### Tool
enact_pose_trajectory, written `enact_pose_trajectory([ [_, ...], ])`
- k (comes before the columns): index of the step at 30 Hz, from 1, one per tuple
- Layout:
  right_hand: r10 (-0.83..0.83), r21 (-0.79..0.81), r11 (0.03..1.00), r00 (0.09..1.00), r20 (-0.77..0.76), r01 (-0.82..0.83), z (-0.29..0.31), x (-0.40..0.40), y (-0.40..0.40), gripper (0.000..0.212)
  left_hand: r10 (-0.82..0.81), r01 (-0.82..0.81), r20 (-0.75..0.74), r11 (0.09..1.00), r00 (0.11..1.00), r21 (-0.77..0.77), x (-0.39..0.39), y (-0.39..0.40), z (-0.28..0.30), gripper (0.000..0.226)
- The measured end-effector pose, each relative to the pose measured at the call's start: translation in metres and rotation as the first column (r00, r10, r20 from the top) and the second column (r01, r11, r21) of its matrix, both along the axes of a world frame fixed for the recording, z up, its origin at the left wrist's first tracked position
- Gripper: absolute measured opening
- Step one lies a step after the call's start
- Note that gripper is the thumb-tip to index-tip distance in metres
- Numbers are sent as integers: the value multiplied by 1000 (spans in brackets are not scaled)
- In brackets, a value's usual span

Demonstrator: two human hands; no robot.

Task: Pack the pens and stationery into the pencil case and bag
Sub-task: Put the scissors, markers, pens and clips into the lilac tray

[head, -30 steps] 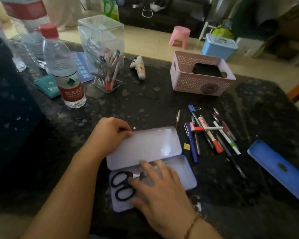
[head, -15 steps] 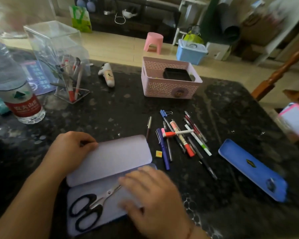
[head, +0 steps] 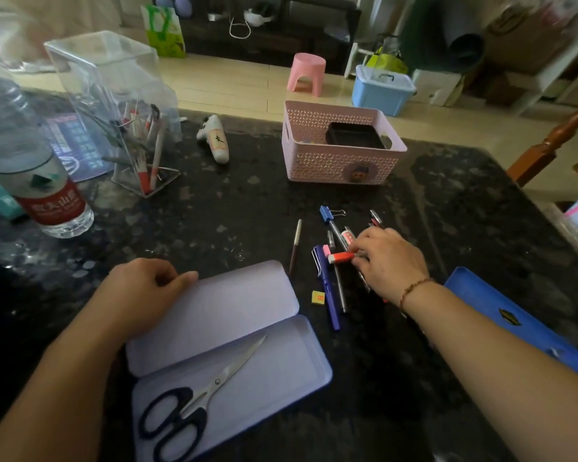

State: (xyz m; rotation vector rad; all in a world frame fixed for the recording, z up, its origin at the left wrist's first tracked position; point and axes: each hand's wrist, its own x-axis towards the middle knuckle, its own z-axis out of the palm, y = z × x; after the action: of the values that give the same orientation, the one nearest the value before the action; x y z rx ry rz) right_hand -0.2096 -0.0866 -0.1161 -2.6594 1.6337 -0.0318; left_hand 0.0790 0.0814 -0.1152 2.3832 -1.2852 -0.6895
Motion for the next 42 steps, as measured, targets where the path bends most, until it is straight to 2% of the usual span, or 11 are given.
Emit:
enact_pose_trajectory([
  [4, 26, -43, 999, 999, -30, -27, 0, 0, -1, 20, -29, 31, -22, 997, 999, 74, 4, 3, 2, 23],
  [8, 178, -136, 978, 971, 157, -157, 9, 0, 22, 20, -129, 130, 36, 991, 991, -29, 2, 4, 1, 11],
  [12, 564, -21, 812, 776, 281, -583, 17, 17, 88, 20, -108, 120, 68, 974, 992, -195, 0, -1, -8, 9],
  [15, 641, 97, 720, 712, 287, -687, 9, 31, 134, 21, -109, 133, 94, 945, 990, -298, -2, -3, -11, 7],
  [18, 657, 158, 673, 682, 322, -722, 2, 43, 152, 15, -110, 143, 114, 932, 987, -334, -2, -3, -12, 7],
  [25, 528, 332, 690, 761, 376, -643, -9, 36, 159, 34, -68, 77, 40, 945, 997, -319, -3, -4, -13, 6],
  [32, 558, 357, 636, 727, 400, -684, -2, 37, 173, 29, -60, 55, -21, 982, 998, -182, 5, 0, -13, 15],
  [34, 468, 233, 760, 760, 451, -607, 3, 31, 159, 27, -57, 56, -4, 985, 998, -161, 6, 0, -14, 12],
  [37, 221, 32, 962, 844, 488, -271, 9, 24, 118, 15, -54, 56, 14, 990, 998, -126, 4, -1, -13, 10],
  [39, -15, 68, 998, 935, 354, -10, 10, 24, 89, 2, -53, 55, 21, 990, 998, -132, 4, -2, -14, 10],
  [42, -234, 197, 957, 968, 88, 213, 6, 28, 64, 20, -41, 39, -6, 990, 999, -135, 3, -2, -14, 8],
])
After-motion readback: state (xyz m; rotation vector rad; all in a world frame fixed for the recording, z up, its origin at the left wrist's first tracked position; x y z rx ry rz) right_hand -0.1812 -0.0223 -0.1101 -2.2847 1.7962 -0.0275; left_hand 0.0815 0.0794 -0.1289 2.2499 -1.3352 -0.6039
